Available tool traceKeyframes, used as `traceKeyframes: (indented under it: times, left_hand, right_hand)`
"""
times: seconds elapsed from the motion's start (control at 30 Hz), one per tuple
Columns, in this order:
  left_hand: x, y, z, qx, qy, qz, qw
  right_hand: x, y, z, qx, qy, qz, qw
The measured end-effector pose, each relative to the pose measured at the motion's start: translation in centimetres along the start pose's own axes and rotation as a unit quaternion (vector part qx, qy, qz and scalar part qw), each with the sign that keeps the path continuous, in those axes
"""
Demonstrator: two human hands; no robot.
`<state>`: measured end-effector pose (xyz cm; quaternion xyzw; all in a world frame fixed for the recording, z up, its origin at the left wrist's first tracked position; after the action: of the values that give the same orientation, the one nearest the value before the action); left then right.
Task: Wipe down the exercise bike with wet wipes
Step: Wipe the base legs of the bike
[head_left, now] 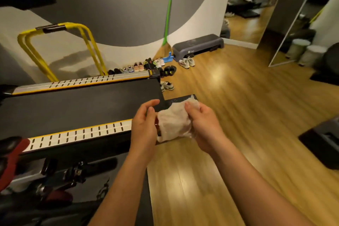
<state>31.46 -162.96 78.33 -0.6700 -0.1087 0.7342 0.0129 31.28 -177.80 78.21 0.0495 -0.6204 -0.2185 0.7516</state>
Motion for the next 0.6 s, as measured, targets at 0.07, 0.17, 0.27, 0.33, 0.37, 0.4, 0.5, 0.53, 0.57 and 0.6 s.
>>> traceKeyframes:
  times: [0.07, 0.17, 0.27, 0.33, 0.37, 0.4, 0.5, 0.53, 0.57, 0.6]
  left_hand:
    - [-0.5, -0.2, 0.9, 0.137, 0.017, 0.030, 0.990]
    - [-0.4, -1.6, 2.7, 0.231, 0.095, -0.053, 0.967]
    - [0.1, -4.4, 4.2, 0.184, 0.111, -0.094, 0.972]
    - [0.6, -6.3, 5.2, 0.163, 0.121, -0.093, 0.975]
    - [0.8, -7.1, 5.7, 0.156, 0.132, -0.093, 0.974]
    - [0.9, -7.8, 6.2, 0.163, 0.142, -0.090, 0.972]
    - [1.1, -8.3, 8.1, 0.283, 0.145, -0.054, 0.946]
    - [1.2, -8.0, 8.9, 0.332, 0.144, -0.058, 0.931]
    - [1.4, -7.8, 9.6, 0.366, 0.150, -0.082, 0.915]
    - [1.6, -7.7, 10.3, 0.387, 0.156, -0.111, 0.902]
  right_hand:
    - [0.5, 0.1, 1.5, -0.004, -0.030, 0.029, 0.999]
    - [0.2, 0.9, 4.8, -0.018, -0.050, 0.071, 0.996]
    - [-0.9, 1.4, 8.4, -0.084, -0.076, 0.089, 0.989]
    - [-1.4, 1.3, 10.8, -0.145, -0.072, 0.058, 0.985]
    - [-1.5, 1.1, 12.1, -0.176, -0.065, 0.047, 0.981]
    - [-1.6, 0.8, 13.5, -0.203, -0.062, 0.046, 0.976]
    - [-1.6, 1.3, 17.4, -0.219, -0.052, 0.076, 0.971]
    - [-1.7, 2.0, 18.4, -0.199, -0.044, 0.089, 0.975]
    - [-1.9, 2.8, 19.2, -0.179, -0.035, 0.095, 0.979]
    - [-2.0, 3.5, 19.8, -0.161, -0.029, 0.097, 0.982]
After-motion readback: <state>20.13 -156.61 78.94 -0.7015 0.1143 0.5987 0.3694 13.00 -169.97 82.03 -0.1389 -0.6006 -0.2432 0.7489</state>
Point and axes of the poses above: each hand's wrist, its own z-axis away from the middle knuckle, its own y-axis out of the palm, x = y × z, the point moved 3 cm from there along -z, towards the middle knuckle, and after that the axes turned 12 degrees about -z, right-handed, at the moved point
